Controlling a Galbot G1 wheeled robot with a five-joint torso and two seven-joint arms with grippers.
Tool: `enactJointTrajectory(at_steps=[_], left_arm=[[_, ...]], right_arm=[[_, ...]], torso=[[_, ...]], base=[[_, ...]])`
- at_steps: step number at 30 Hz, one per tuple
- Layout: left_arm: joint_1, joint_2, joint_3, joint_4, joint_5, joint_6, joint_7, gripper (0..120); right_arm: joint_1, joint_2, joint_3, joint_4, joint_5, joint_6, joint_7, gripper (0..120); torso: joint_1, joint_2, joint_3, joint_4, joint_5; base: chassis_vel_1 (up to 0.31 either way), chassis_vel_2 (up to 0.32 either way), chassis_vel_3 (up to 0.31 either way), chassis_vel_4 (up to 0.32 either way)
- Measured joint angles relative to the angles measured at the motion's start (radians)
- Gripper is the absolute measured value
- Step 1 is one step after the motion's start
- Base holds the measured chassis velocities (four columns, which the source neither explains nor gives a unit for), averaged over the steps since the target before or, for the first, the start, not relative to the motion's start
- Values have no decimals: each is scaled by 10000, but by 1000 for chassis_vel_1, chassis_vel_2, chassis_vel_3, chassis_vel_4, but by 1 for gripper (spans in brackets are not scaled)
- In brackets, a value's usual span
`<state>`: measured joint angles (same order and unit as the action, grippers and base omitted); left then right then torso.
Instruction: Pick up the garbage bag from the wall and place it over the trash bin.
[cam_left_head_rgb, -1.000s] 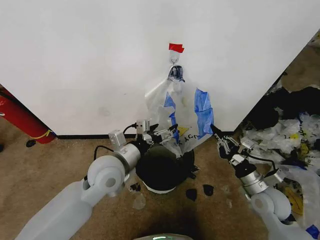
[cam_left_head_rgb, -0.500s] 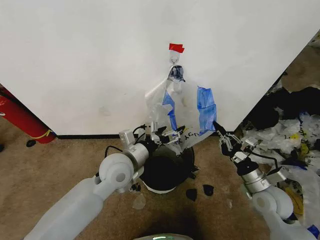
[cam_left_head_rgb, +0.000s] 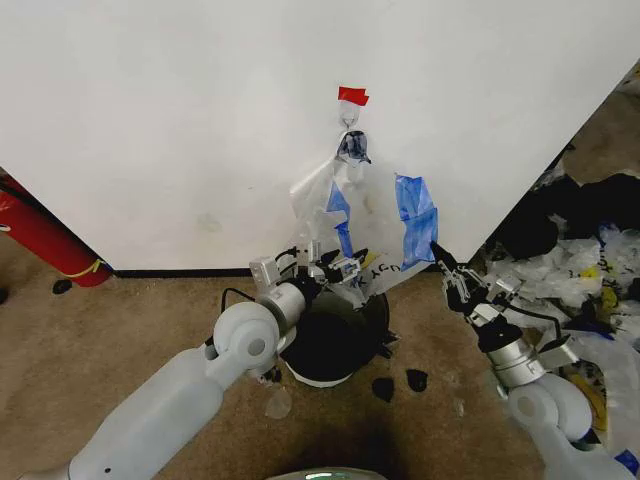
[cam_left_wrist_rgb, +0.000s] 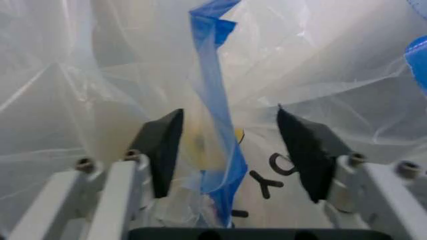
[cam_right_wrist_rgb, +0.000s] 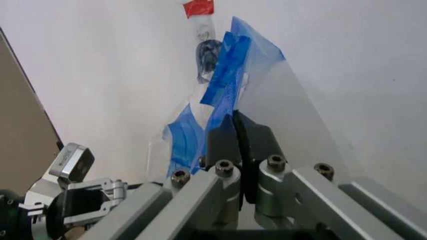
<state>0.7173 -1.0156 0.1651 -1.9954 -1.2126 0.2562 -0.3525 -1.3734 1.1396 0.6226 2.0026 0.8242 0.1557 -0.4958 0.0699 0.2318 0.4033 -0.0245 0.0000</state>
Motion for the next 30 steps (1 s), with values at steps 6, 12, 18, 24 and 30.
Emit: enactJointTrajectory(at_steps=[6, 12, 18, 24, 30], left_arm=[[61, -120, -209, 82, 221, -36, 138, 32], [173, 17, -235, 22, 227, -96, 169, 7], [214, 59, -231, -53, 228, -145, 174, 0], [488, 151, -439, -480, 155, -299, 171, 0], [1895, 651, -1582, -1788, 62, -388, 169, 0]], right_arm=[[37, 17, -65, -59, -28, 14, -1, 0], [119, -7, -82, -54, 1, 14, 22, 0], [181, -6, -109, -54, 29, 12, 37, 0], [116, 4, -102, 25, 102, 13, 52, 0], [-283, -14, 176, 202, 173, 122, -179, 0]], torso=[[-1, 0, 0, -1, -1], [-1, 0, 0, 1, -1], [-1, 0, 0, 0, 0], [-1, 0, 0, -3, -1], [-1, 0, -1, 1, -1]], base=[[0, 0, 0, 0], [0, 0, 0, 0], [0, 0, 0, 0], [0, 0, 0, 0], [0, 0, 0, 0]])
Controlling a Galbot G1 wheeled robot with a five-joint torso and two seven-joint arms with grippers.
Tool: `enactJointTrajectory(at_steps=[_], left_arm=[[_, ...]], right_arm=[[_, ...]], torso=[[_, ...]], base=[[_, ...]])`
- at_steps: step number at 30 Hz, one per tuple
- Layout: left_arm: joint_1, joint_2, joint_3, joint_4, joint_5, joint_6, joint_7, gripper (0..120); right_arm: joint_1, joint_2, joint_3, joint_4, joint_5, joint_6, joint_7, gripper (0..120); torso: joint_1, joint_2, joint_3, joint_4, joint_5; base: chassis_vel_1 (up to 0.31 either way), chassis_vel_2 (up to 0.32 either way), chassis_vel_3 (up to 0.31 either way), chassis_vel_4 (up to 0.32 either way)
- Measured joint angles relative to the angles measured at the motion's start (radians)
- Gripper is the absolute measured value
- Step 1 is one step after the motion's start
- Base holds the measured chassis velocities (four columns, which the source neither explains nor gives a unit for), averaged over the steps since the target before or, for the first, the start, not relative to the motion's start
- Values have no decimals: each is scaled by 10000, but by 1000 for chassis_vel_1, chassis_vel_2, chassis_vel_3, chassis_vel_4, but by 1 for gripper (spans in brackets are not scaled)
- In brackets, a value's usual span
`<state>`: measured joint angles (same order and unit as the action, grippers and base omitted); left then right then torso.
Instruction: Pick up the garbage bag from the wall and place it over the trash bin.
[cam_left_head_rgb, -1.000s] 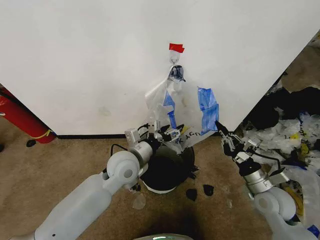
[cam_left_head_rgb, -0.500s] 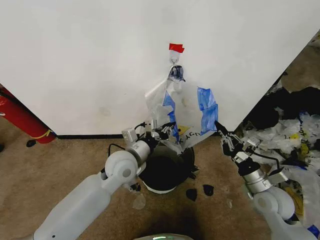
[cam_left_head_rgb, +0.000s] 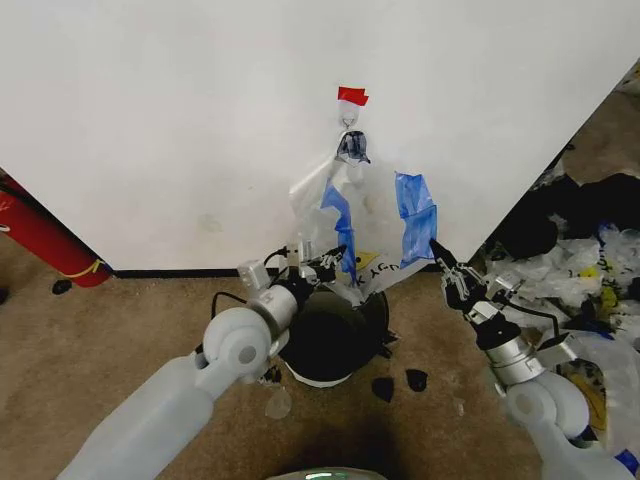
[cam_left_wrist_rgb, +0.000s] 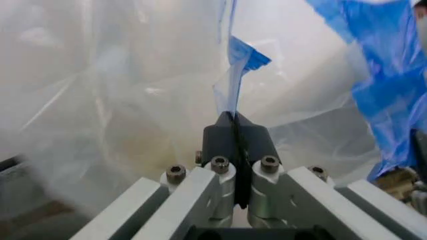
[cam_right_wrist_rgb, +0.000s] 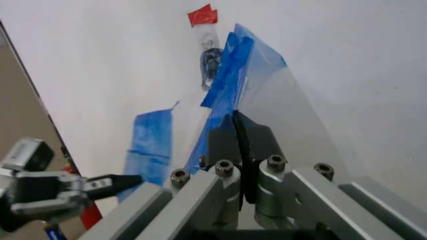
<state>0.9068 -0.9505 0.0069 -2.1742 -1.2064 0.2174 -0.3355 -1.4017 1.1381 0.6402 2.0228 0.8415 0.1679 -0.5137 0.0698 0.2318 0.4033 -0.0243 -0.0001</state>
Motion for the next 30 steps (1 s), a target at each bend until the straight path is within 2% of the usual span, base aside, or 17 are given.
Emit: enactJointTrajectory(at_steps=[3, 7, 8, 14, 21, 30], left_arm=[[1325, 222, -694, -856, 170, -57, 4, 0], [2279, 347, -861, -1385, 442, -87, 33, 0], [2554, 337, -911, -1496, 546, -88, 35, 0], [4357, -188, -1044, -1939, 1606, -102, 144, 0], [5122, -145, -1019, -2043, 2266, -141, 319, 0], [4918, -59, -1058, -2238, 2450, -316, 367, 0]], right_arm=[[-457, -22, 237, -10, -16, 198, -419, 0], [-938, 31, 550, -75, -23, 424, -762, 0], [-1027, 52, 586, -88, -39, 474, -813, 0], [-1472, 291, 627, -179, -372, 810, -1137, 0], [-1728, 488, 535, -349, -815, 1093, -1427, 0], [-1946, 495, 585, -137, -771, 1209, -1386, 0]], torso=[[-1, 0, -1, 3, 1], [-1, 1, -2, -8, -1], [-1, 0, -1, -4, 2], [-2, 1, -2, 0, -1], [-1, 1, -1, 0, 1], [-1, 1, 0, -1, 1]], base=[[0, 0, 0, 0], [0, 0, 0, 0], [0, 0, 0, 0], [0, 0, 0, 0], [0, 0, 0, 0], [0, 0, 0, 0]])
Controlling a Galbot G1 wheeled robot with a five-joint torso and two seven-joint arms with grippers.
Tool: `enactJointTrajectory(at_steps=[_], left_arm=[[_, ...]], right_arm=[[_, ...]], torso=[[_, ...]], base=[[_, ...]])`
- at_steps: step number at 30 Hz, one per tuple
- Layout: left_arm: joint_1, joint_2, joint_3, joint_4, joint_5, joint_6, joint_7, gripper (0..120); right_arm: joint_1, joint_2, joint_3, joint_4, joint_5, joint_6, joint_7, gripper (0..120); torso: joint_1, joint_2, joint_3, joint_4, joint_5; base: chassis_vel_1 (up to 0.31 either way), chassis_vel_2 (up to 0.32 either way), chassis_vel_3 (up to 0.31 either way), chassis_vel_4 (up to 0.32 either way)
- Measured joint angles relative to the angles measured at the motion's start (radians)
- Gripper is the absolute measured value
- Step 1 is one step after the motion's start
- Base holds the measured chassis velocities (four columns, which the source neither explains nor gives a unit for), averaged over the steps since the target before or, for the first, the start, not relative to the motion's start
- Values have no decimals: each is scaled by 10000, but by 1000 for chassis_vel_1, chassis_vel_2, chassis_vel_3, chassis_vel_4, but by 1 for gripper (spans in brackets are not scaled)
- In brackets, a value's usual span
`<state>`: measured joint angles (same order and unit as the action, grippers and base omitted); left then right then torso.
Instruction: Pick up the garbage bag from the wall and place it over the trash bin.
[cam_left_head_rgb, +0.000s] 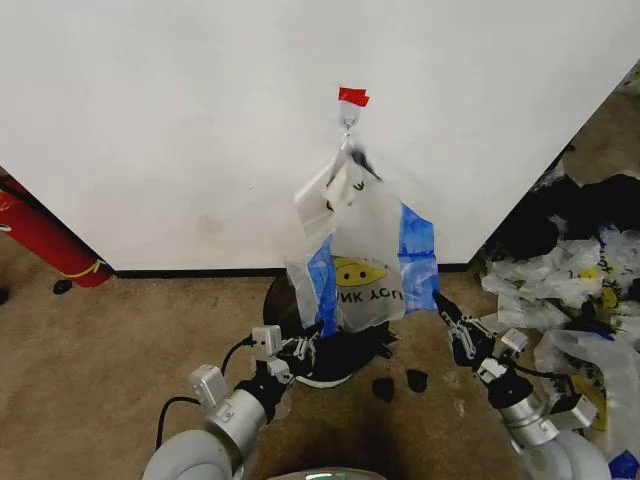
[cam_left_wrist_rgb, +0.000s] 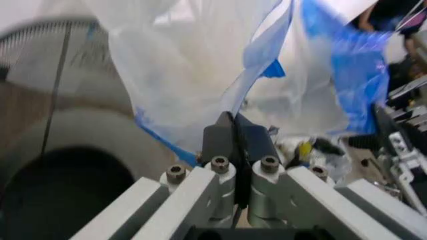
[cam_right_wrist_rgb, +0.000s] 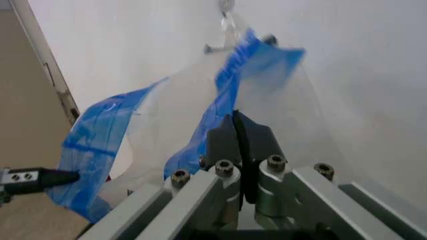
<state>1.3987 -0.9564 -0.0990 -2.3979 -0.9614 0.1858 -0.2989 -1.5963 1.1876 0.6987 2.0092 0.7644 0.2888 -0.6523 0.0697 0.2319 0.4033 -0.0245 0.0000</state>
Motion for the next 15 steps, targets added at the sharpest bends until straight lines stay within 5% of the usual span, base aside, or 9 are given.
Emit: enactJointTrajectory(at_steps=[7, 15], left_arm=[[-970, 677, -249, -941, -934, -17, -84, 0], [-1759, 1570, -735, -1069, -1859, -94, -81, 0]], right_arm=[[616, -347, -34, 1223, 370, -450, 1016, 0], [1238, -982, -29, 2700, 1217, -927, 2148, 0]], torso=[[2, 0, 1, 0, 0], [2, -3, 1, 0, -4]], base=[[0, 0, 0, 0], [0, 0, 0, 0]])
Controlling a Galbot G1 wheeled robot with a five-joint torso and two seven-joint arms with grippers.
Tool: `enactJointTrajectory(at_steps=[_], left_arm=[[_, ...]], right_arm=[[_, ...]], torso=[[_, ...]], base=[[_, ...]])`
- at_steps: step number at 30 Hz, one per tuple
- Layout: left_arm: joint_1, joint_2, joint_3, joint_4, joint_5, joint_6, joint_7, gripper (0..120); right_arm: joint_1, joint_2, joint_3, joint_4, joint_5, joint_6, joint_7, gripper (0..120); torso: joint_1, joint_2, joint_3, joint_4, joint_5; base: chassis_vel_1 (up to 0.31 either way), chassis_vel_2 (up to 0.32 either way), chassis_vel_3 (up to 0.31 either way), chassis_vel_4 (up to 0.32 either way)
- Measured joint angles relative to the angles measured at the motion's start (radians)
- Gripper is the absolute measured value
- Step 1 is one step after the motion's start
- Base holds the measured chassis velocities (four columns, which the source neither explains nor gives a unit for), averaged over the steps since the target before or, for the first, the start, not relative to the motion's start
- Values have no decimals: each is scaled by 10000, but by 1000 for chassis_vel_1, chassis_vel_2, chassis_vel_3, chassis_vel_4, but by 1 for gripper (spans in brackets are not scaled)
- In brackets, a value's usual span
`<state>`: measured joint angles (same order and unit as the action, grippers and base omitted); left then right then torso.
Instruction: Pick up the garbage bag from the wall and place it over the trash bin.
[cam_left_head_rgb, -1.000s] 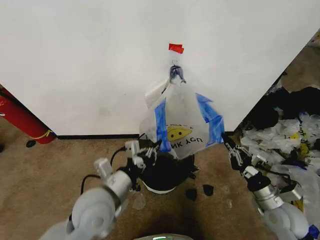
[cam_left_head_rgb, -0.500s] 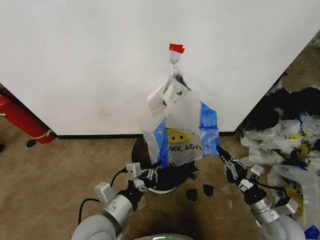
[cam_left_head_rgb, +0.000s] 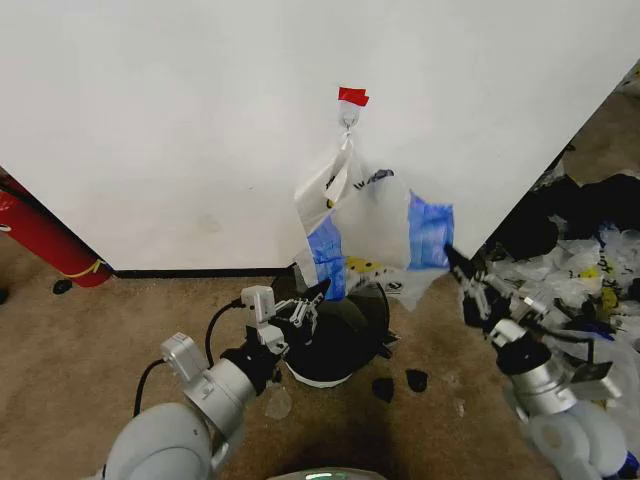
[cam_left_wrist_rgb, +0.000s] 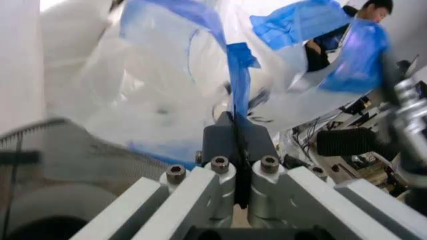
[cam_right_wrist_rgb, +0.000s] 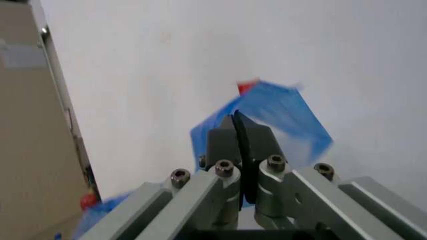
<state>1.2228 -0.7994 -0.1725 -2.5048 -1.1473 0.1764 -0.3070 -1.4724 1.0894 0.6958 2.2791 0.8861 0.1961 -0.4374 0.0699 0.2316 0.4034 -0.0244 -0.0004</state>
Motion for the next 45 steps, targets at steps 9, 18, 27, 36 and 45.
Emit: enactJointTrajectory(at_steps=[9, 18, 27, 36, 45], left_arm=[[-2999, 1634, -1575, -3, -2689, -46, -631, 0], [-3154, 2318, -4086, 13, -4245, -25, -534, 0], [-4118, 2933, -5285, 23, -5956, -7, -648, 0], [-3802, 3795, -7421, 27, -7642, 152, -740, 0], [-2399, 3239, -7781, 48, -7370, 370, -924, 0]], right_arm=[[560, -1347, 290, 1499, 1516, -612, 1517, 0], [1158, -2957, 930, 2263, 3987, -781, 2936, 0], [1400, -4095, 2538, 2276, 6543, -996, 3685, 0], [1350, -4657, 3711, 2250, 9305, -1568, 4062, 0], [1189, -4115, 2886, 2229, 8532, -1994, 4073, 0]], torso=[[1, 0, 1, -3, 6], [0, 0, -1, 0, 1], [0, 0, -1, -3, 6], [-2, 1, -2, -1, 5], [-2, 4, -3, 1, 6]], base=[[0, 0, 0, 0], [0, 0, 0, 0], [0, 0, 0, 0], [0, 0, 0, 0], [0, 0, 0, 0]])
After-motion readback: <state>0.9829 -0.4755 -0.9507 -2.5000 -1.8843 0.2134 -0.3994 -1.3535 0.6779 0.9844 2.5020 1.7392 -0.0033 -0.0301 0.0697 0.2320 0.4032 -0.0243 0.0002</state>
